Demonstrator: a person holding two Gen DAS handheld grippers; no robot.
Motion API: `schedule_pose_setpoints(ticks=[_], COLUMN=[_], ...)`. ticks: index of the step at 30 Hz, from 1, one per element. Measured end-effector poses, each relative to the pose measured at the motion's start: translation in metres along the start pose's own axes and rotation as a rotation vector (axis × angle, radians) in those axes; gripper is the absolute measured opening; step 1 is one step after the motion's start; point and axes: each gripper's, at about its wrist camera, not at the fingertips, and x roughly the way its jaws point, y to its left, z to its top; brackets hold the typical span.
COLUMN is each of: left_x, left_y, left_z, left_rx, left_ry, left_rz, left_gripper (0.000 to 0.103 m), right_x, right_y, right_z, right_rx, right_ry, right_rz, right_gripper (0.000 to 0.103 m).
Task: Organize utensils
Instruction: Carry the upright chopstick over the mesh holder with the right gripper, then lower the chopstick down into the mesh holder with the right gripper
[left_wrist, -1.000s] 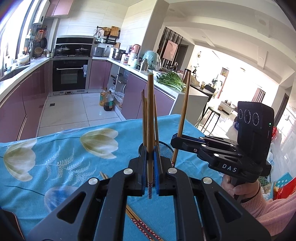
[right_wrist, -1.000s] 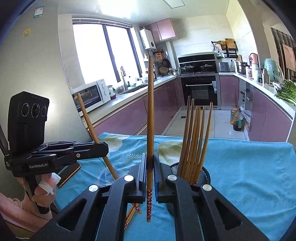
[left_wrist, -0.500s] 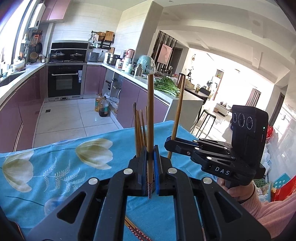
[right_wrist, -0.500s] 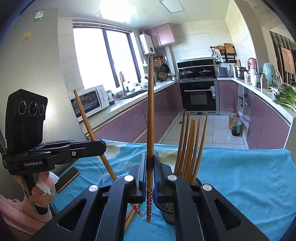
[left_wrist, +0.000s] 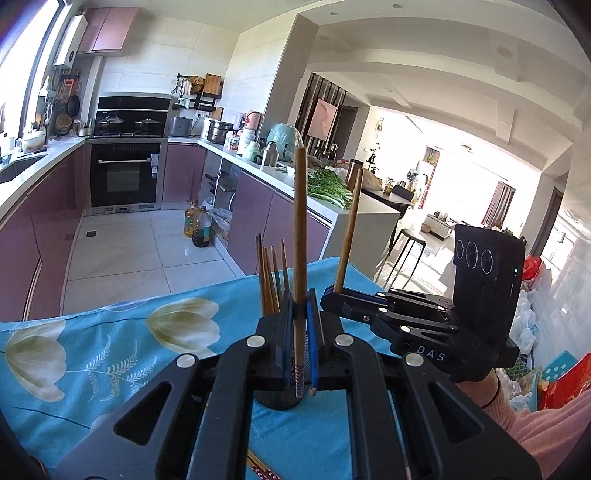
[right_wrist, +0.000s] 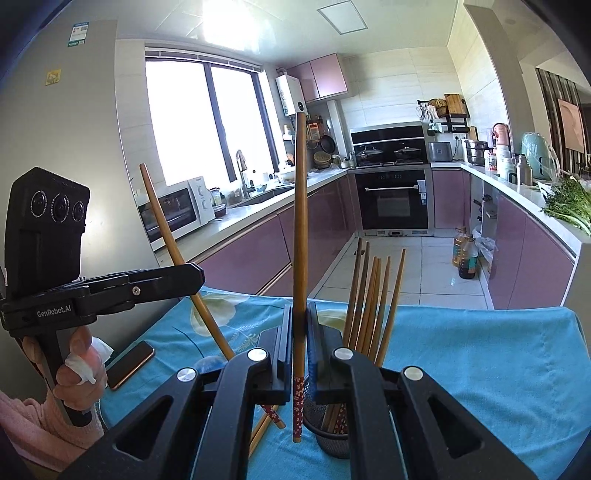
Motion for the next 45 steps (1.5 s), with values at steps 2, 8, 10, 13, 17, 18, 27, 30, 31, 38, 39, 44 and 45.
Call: schedule_pose_setpoints(ticks=[2, 8, 10, 13, 17, 18, 27, 30, 31, 38, 39, 44, 45], left_x=[0.001, 0.005, 0.007, 0.009, 0.012, 0.012, 0.02, 0.022, 0.023, 0.03, 0.031, 0.035, 0.036], left_y=[-0.001, -0.004, -0.005, -0.005, -0.004, -0.004, -0.007, -0.008, -0.008, -0.012, -0.012, -0.013, -0.013], left_z=[0.002, 0.004, 0.006, 0.006, 0.006, 0.006, 0.007, 0.006, 0.008, 0.011, 0.011, 0.011, 0.011], left_rx=[0.003, 0.011, 0.01, 0.009, 0.009, 0.009, 0.011, 0.012, 0.011, 0.013, 0.013, 0.017, 0.018], left_ry=[-0.004, -0.01, -0.009, -0.008, -0.006, -0.007, 0.001, 0.007, 0.008, 0.021, 0.023, 0.039, 0.045], left_rz=[0.0, 0.005, 0.006, 0.007, 0.009, 0.013, 0.018, 0.022, 0.024, 0.034, 0.037, 0.049, 0.051], left_gripper=[0.007, 0.007, 0.007, 0.007, 0.007, 0.007, 0.007, 0.007, 0.007, 0.007, 0.007, 0.007, 0.007], right_x=[-0.001, -0.003, -0.003, -0.004, -0.004, -0.004, -0.002, 0.001, 0.003, 0.006, 0.007, 0.012, 0.013], right_y=[0.0, -0.002, -0.003, -0.003, -0.004, -0.004, -0.004, -0.004, -0.004, -0.005, -0.006, -0.005, -0.004], right_z=[0.001, 0.004, 0.004, 0.005, 0.006, 0.005, 0.008, 0.008, 0.009, 0.008, 0.007, 0.005, 0.004], right_rx=[-0.002, -0.001, -0.001, -0.001, 0.002, 0.003, 0.012, 0.016, 0.018, 0.031, 0.032, 0.037, 0.037], right_ry=[-0.005, -0.016, -0.019, -0.021, -0.02, -0.019, -0.021, -0.021, -0.02, -0.019, -0.019, -0.01, -0.007], right_rz=[-0.003, -0.012, -0.015, -0.016, -0.02, -0.02, -0.03, -0.034, -0.036, -0.045, -0.047, -0.062, -0.066], right_gripper=[0.006, 0.006, 0.006, 0.006, 0.006, 0.006, 0.006, 0.006, 0.006, 0.006, 0.006, 0.006, 0.006])
